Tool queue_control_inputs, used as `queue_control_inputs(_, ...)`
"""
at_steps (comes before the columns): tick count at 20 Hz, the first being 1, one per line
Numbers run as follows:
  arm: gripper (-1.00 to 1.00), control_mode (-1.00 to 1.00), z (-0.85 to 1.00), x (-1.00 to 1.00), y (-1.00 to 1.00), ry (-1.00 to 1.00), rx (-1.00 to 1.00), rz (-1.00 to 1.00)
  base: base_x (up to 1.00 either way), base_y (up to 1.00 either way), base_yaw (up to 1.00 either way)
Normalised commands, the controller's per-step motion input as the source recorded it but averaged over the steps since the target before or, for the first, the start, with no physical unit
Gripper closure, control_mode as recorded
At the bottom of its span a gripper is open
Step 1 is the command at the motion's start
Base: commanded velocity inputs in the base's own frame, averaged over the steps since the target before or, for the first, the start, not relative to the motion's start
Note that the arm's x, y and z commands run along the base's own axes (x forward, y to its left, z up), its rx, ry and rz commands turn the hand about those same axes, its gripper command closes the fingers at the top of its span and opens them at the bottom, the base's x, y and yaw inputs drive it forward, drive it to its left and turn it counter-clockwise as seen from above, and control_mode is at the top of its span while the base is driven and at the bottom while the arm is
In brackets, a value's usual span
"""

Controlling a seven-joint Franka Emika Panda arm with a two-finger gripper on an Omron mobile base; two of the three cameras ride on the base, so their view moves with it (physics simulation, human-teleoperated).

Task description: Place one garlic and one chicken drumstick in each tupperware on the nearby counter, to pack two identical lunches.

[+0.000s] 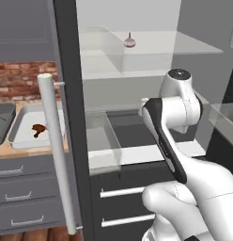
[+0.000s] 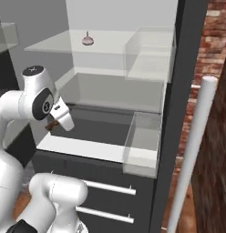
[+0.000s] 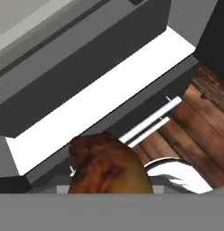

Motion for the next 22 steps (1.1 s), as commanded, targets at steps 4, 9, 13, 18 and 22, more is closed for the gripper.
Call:
queue_control_inputs(4, 1.00, 1.00, 0.00, 0.00, 0.00, 0.00, 0.00, 0.00, -1.00, 0.10, -0.05)
queue_control_inputs(9, 1.00, 1.00, 0.00, 0.00, 0.00, 0.00, 0.00, 0.00, -1.00, 0.41, -0.03)
queue_control_inputs(13, 1.00, 1.00, 0.00, 0.00, 0.00, 0.00, 0.00, 0.00, -1.00, 0.96, 0.00)
queue_control_inputs(18, 1.00, 1.00, 0.00, 0.00, 0.00, 0.00, 0.00, 0.00, -1.00, 1.00, -0.06)
queue_control_inputs(22, 1.00, 1.00, 0.00, 0.00, 0.00, 0.00, 0.00, 0.00, -0.03, 1.00, -0.03)
